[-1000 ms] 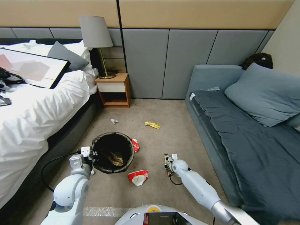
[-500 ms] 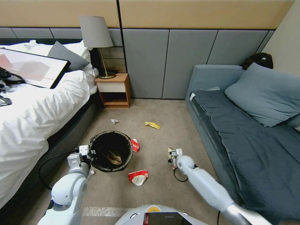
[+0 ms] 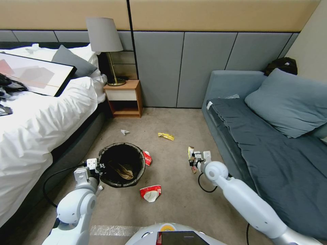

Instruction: Pick up the trash bin, then pick up the garbage from the floor and place it into the trash bin.

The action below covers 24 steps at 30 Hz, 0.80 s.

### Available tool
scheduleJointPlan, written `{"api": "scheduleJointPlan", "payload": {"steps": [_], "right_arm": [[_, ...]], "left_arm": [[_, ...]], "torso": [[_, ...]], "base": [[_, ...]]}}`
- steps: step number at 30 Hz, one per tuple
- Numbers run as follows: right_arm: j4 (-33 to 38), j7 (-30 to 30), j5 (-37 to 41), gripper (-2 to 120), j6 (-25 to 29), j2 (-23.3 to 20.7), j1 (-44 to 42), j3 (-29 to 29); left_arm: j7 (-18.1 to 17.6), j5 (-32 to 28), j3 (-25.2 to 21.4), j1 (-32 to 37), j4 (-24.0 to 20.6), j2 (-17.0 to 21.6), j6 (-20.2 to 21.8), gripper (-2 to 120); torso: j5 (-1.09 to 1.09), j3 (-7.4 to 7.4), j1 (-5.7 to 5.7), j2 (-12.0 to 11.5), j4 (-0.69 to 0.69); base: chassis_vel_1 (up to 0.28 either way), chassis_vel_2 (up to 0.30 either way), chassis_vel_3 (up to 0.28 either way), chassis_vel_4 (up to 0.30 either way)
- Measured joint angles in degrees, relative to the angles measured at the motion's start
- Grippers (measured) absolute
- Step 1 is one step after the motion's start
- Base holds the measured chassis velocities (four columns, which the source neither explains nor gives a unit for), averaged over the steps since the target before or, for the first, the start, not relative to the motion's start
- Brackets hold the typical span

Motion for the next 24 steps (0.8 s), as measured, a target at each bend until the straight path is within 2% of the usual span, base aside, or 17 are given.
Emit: {"api": "scheduleJointPlan", "payload": {"steps": [5, 10, 12, 13, 15, 16, 22, 24], "right_arm": [[6.04, -3.68, 7.08, 0, 4.05, -1.64, 6.91, 0.06], [6.66, -7.09, 10.88, 0, 5.47, -1.79, 14.22, -3.12], [5.30, -9.38, 11.13, 0, 5.80, -0.68, 19.01, -7.05], [5.30, -9.38, 11.13, 0, 5.80, -0.68, 19.01, -7.05], [3.41, -10.06, 11.50, 0, 5.80, 0.94, 23.94, -12.01], [3.41, -10.06, 11.50, 0, 5.80, 0.94, 23.94, -12.01], [0.34, -9.06, 14.27, 0, 5.77, 4.89, 35.89, -23.25], [-0.08, -8.66, 15.10, 0, 5.78, 5.62, 37.36, -24.76]], "left_arm": [[0.18, 0.00, 0.36, -0.01, 0.60, -0.42, 0.00, 0], [0.65, -0.14, 1.03, 0.04, 0.59, -0.62, 0.00, 0], [0.73, 0.29, 1.34, 0.00, 0.59, -1.00, 0.00, 0], [0.73, 0.29, 1.34, 0.00, 0.59, -1.00, 0.00, 0], [0.81, 0.73, 1.48, -0.04, 0.85, -1.33, 0.00, 0], [0.81, 0.73, 1.48, -0.04, 0.85, -1.33, 0.00, 0], [0.99, 1.11, 1.25, -0.17, 1.87, -1.61, 0.00, 0], [0.99, 1.12, 1.19, -0.26, 2.03, -1.64, 0.00, 0]], "torso": [[-0.01, 0.00, 0.00, 0.00, 0.00], [-0.01, 0.00, 0.00, 0.00, -0.01], [0.00, 0.01, 0.00, 0.00, -0.01], [0.00, 0.01, 0.00, 0.00, -0.01], [-0.01, 0.01, 0.00, 0.00, 0.00], [-0.01, 0.01, 0.00, 0.00, 0.00], [-0.02, 0.01, 0.00, 0.00, -0.01], [-0.02, 0.01, 0.00, 0.00, -0.01]], "base": [[0.000, 0.000, 0.000, 0.000], [0.000, 0.000, 0.000, 0.000], [0.000, 0.000, 0.000, 0.000], [0.000, 0.000, 0.000, 0.000], [0.000, 0.000, 0.000, 0.000], [0.000, 0.000, 0.000, 0.000], [0.000, 0.000, 0.000, 0.000], [0.000, 0.000, 0.000, 0.000]]}}
